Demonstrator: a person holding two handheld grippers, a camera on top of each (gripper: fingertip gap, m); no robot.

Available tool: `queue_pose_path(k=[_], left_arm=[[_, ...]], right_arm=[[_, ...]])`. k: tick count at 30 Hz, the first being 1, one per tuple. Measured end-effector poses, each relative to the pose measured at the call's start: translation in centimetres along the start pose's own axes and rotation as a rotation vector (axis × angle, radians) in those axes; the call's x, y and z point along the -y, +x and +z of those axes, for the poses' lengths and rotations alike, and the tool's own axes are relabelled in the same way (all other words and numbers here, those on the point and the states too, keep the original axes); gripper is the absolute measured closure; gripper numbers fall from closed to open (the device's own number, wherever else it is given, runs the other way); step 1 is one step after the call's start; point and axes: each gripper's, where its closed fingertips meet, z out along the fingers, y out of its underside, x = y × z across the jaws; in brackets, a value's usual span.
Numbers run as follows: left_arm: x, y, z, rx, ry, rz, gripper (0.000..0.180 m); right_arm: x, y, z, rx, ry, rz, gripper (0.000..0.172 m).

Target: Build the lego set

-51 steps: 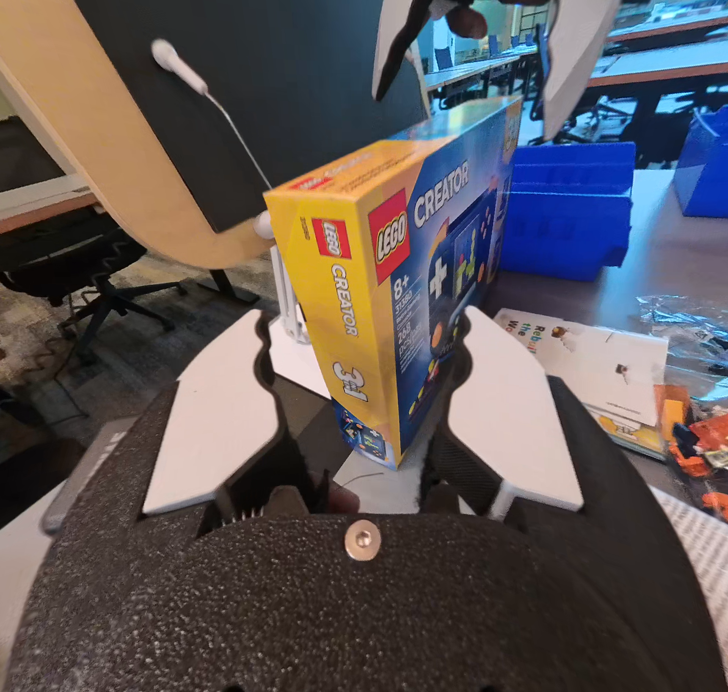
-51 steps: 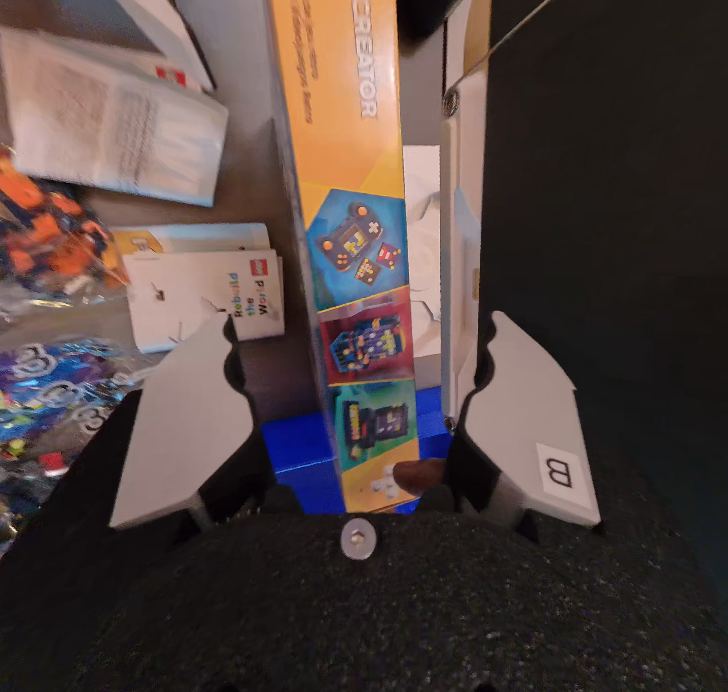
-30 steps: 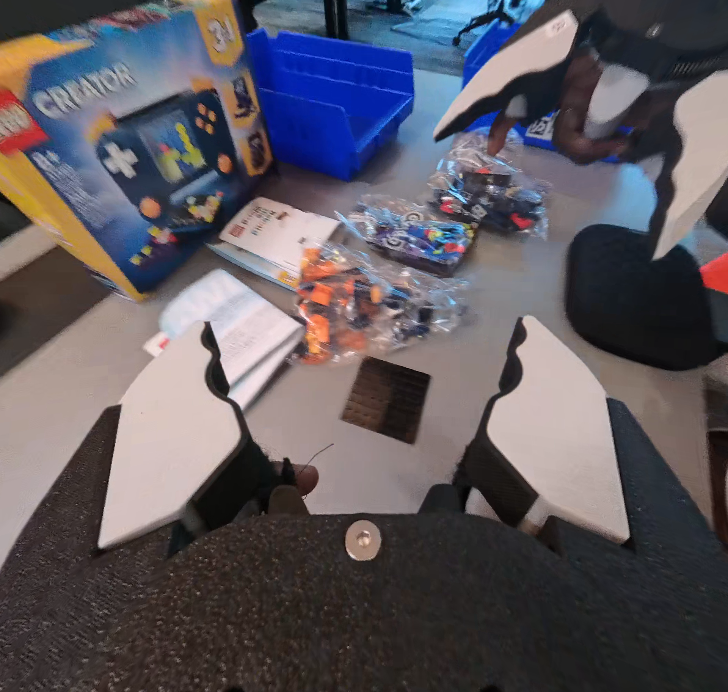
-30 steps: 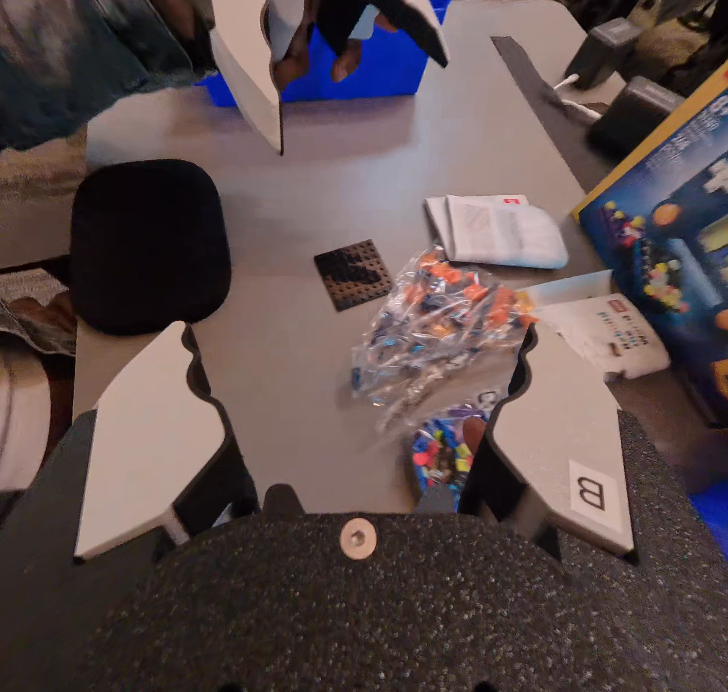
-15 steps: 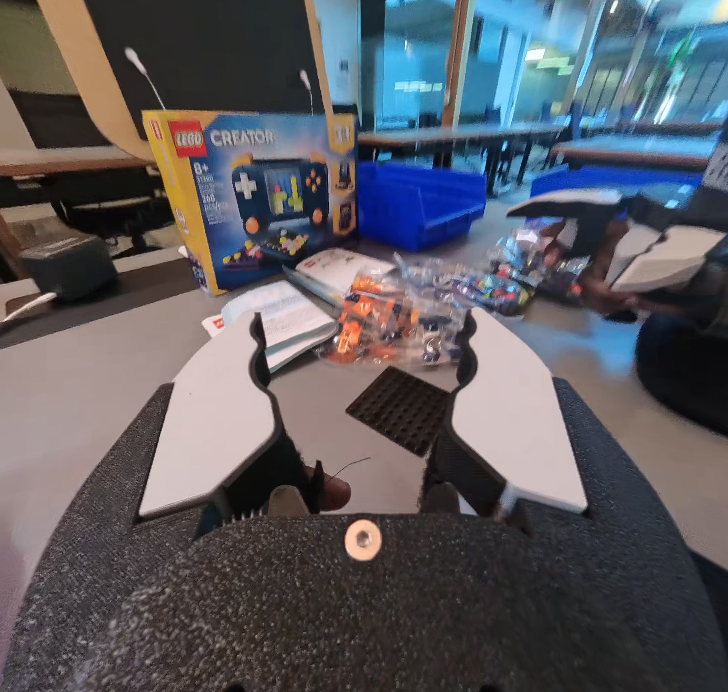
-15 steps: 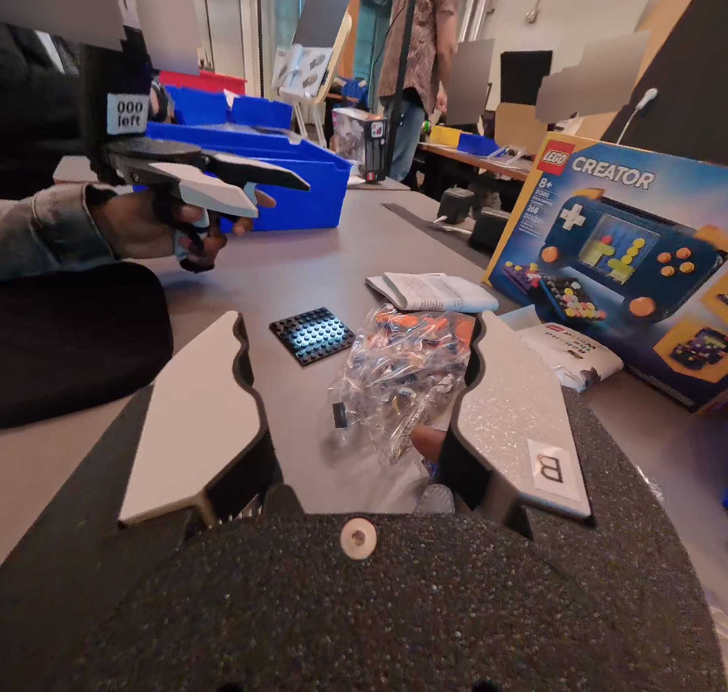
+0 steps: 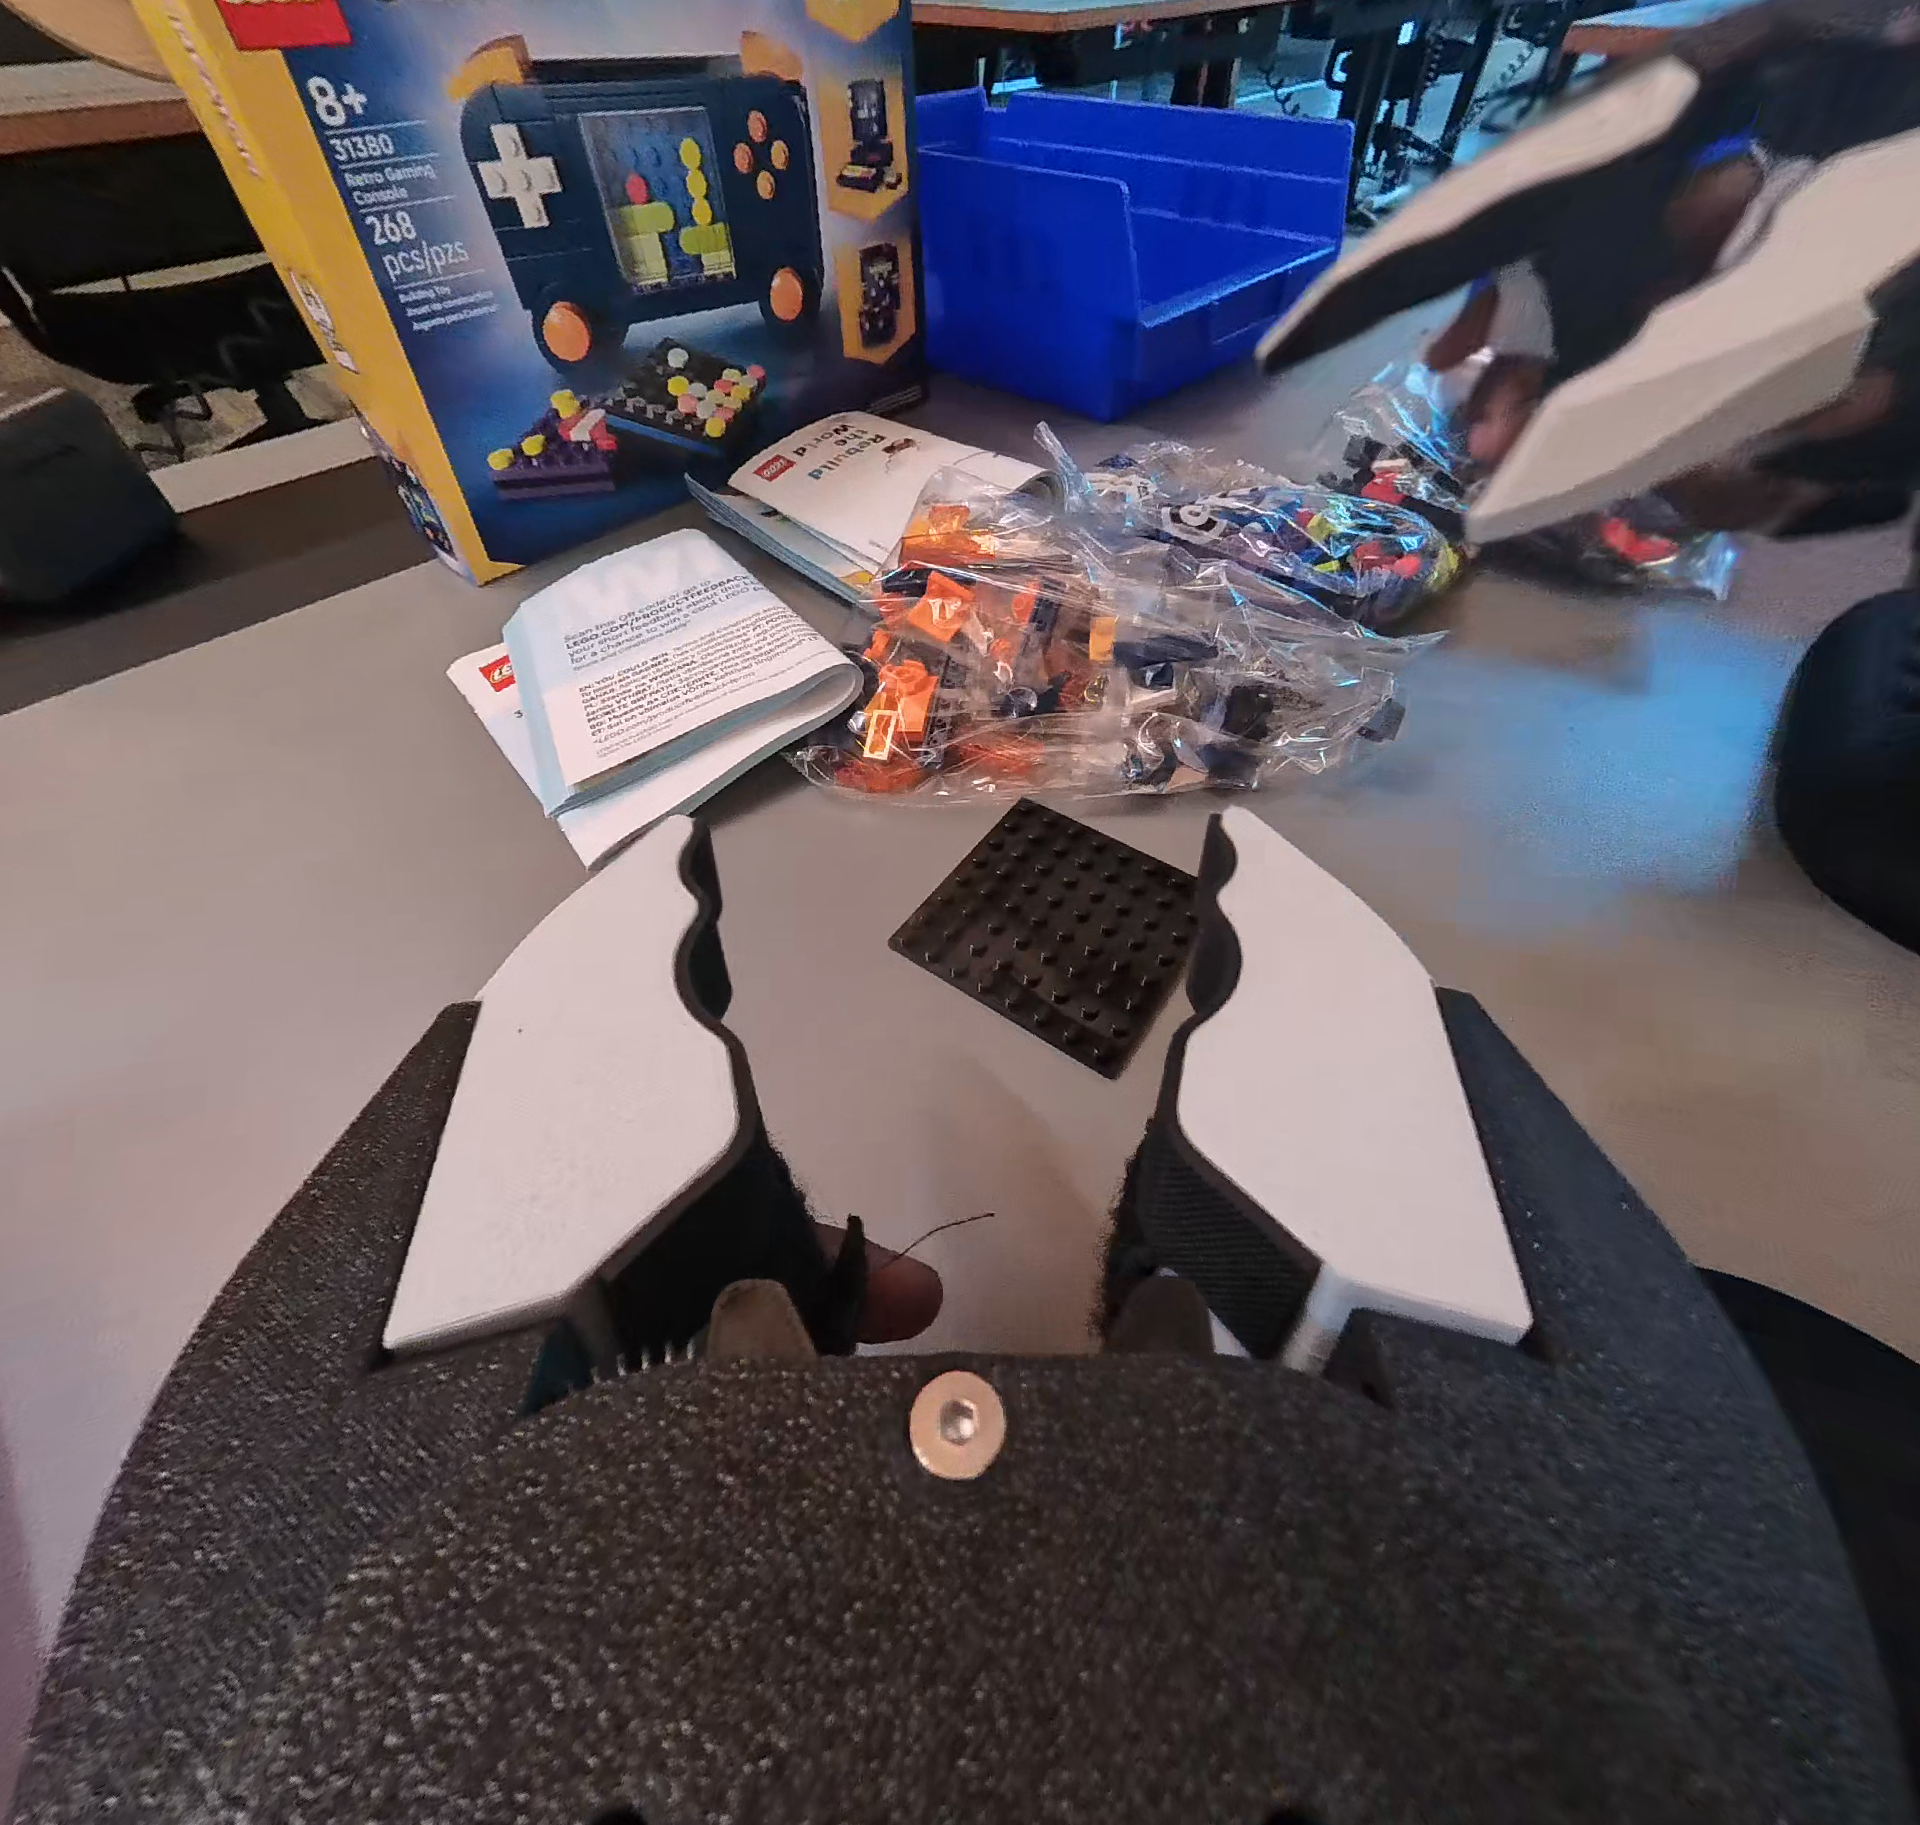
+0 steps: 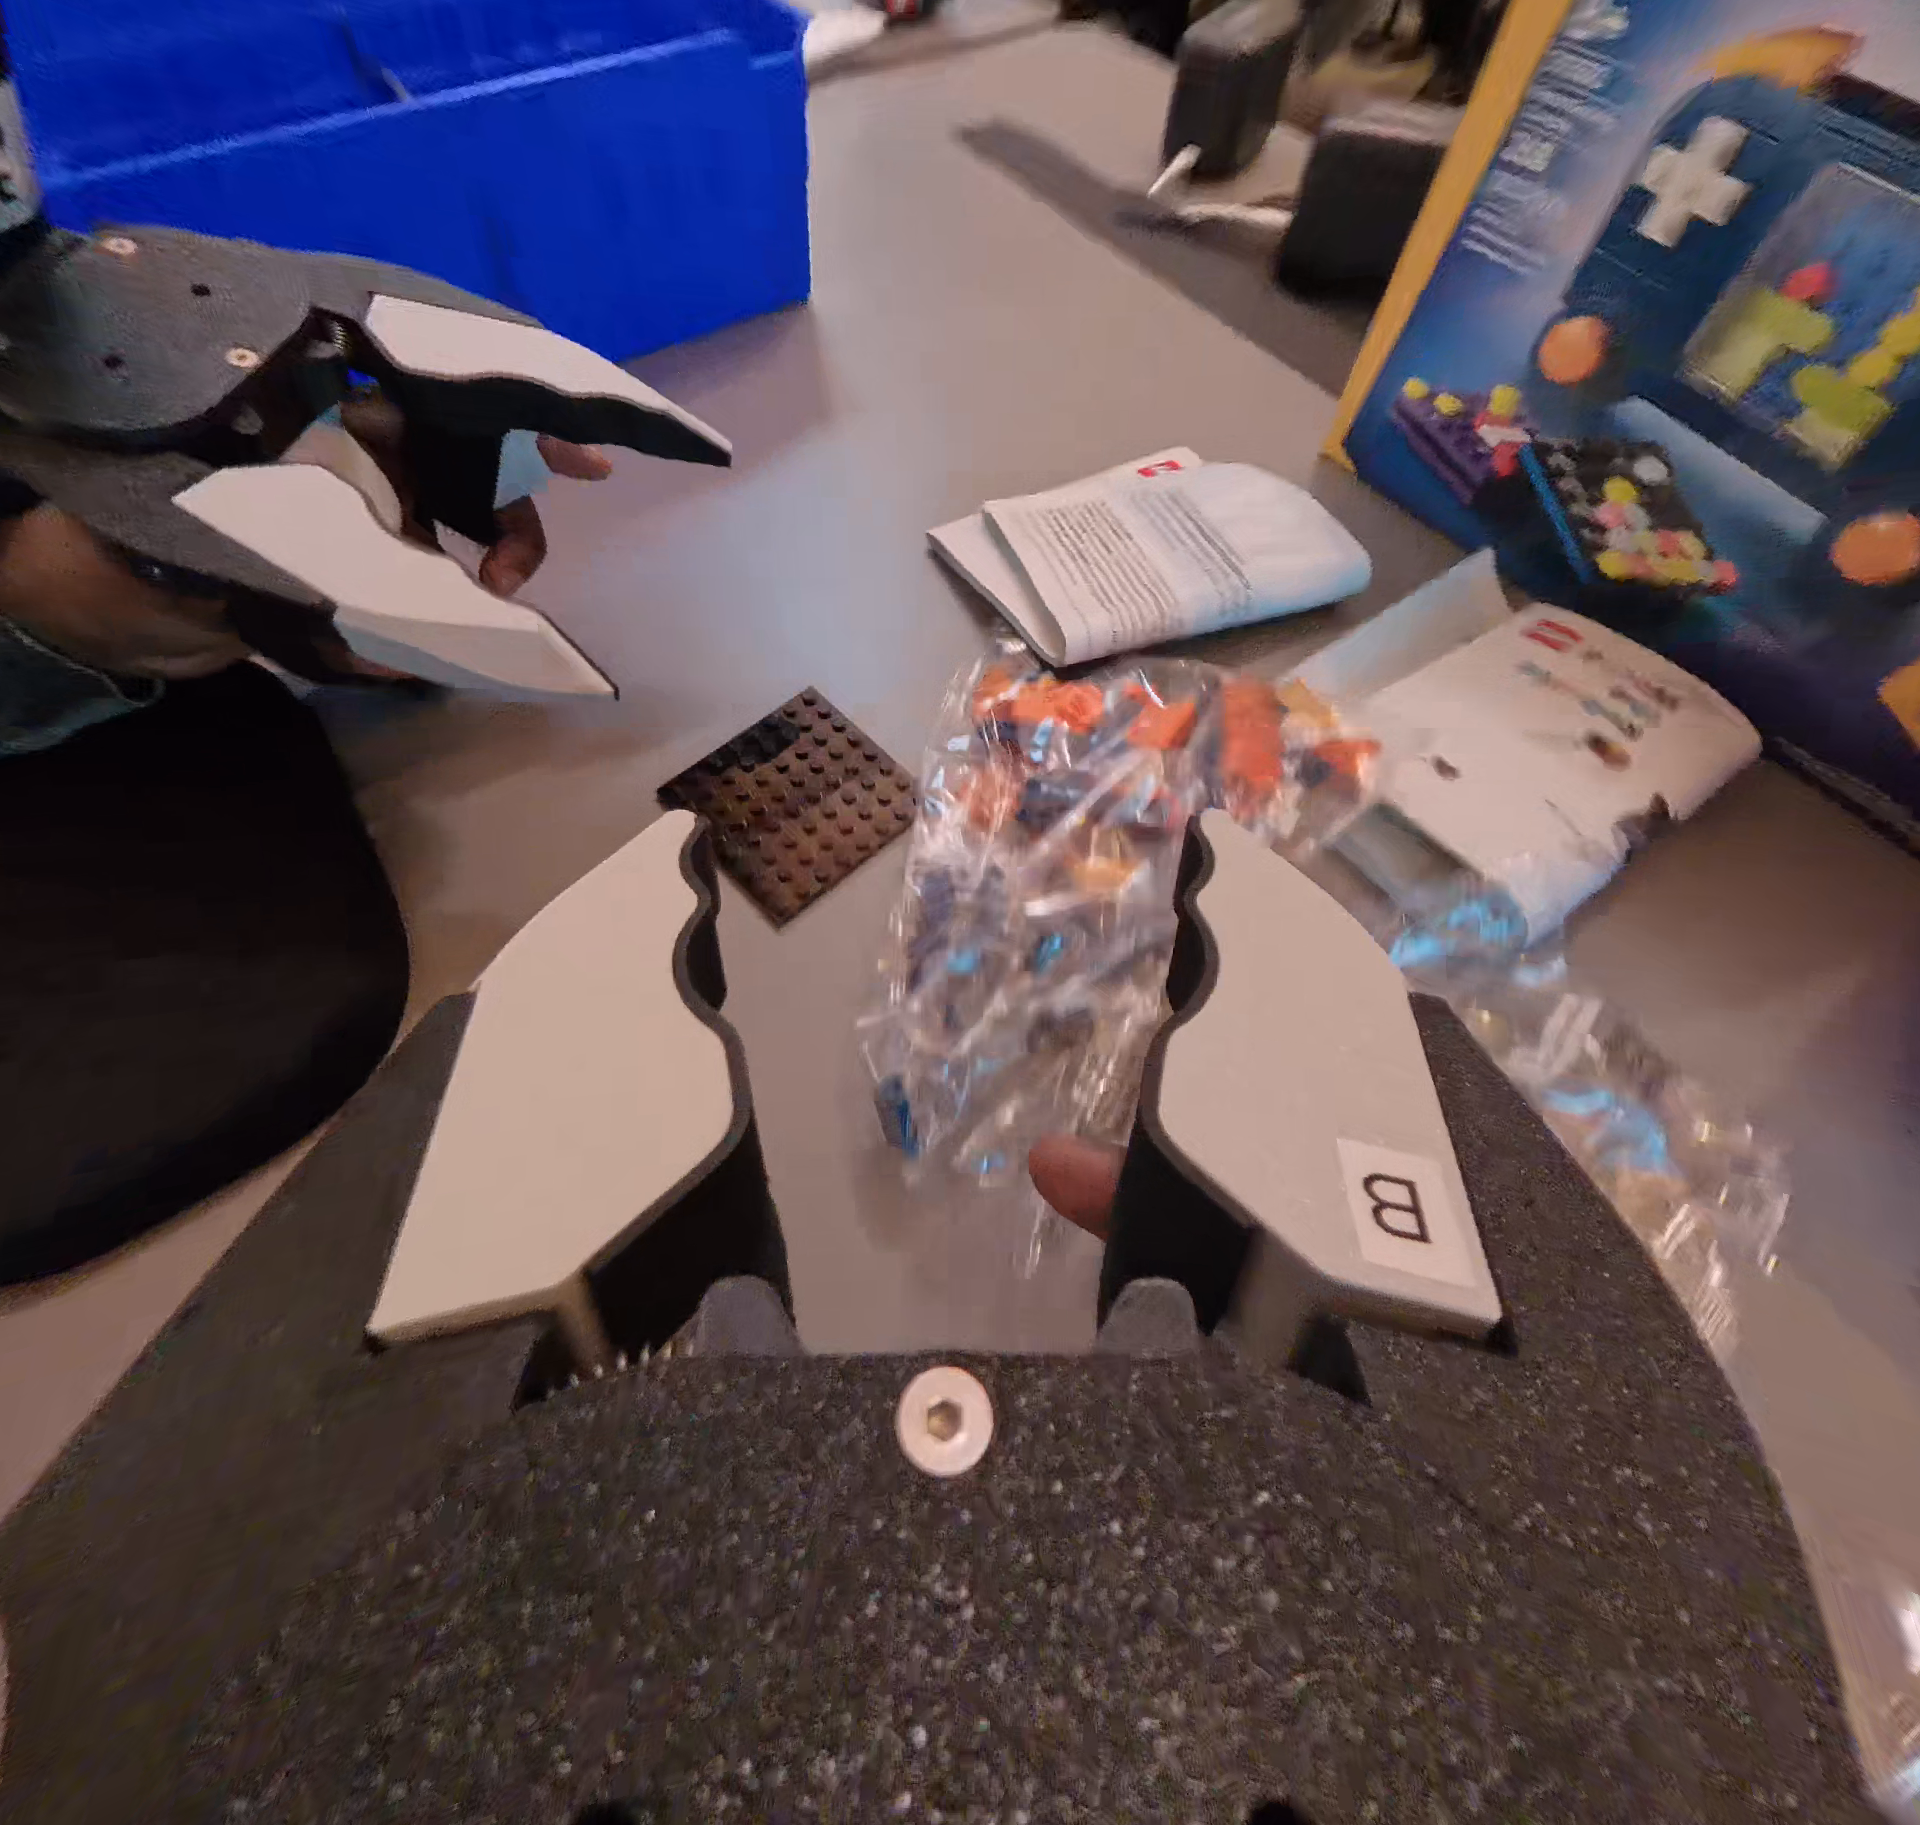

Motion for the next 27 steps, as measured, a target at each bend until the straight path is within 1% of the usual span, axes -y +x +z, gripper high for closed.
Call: queue_pose_path(k=[2,5,9,11,14,17,21,23,24,25,26,27], left_arm=[[0.0,-0.1,-0.1,0.002,-0.002,-0.008,0.093],[0.0,-0.1,-0.1,0.0,0.0,-0.018,0.093],[0.1,-0.1,-0.2,-0.005,0.006,-0.033,0.094],[0.1,-0.1,-0.3,-0.01,0.008,-0.041,0.095],[-0.1,-0.1,-0.2,-0.007,-0.009,-0.05,0.096],[-0.1,0.0,-0.2,-0.009,-0.01,-0.046,0.096],[-0.1,0.0,-0.3,-0.01,-0.005,-0.049,0.096],[-0.1,0.0,-0.3,-0.012,-0.004,-0.052,0.096],[-0.1,0.0,-0.3,-0.013,-0.006,-0.052,0.096],[-0.1,0.0,-0.3,-0.013,-0.007,-0.051,0.096],[-0.1,0.0,-0.3,-0.013,-0.008,-0.049,0.096],[-0.1,0.0,-0.3,-0.013,-0.009,-0.048,0.096]], right_arm=[[2.0,0.0,1.8,0.023,-0.083,-0.055,0.095],[3.8,1.5,6.3,-0.014,-0.162,-0.136,0.105],[2.3,3.2,12.7,-0.054,-0.349,-0.209,0.108],[1.7,3.4,14.7,-0.062,-0.401,-0.242,0.113],[1.4,3.1,17.0,-0.075,-0.457,-0.285,0.111],[0.7,3.3,18.6,-0.085,-0.5,-0.294,0.11],[-0.4,3.5,19.1,-0.044,-0.559,-0.21,0.111],[-0.3,3.3,18.9,-0.009,-0.569,-0.189,0.124],[-0.2,3.5,18.7,-0.006,-0.571,-0.191,0.134],[-0.2,3.9,18.6,-0.019,-0.571,-0.204,0.138],[-0.2,4.3,18.5,-0.036,-0.573,-0.219,0.135],[-0.2,4.6,18.3,-0.053,-0.578,-0.233,0.129]])
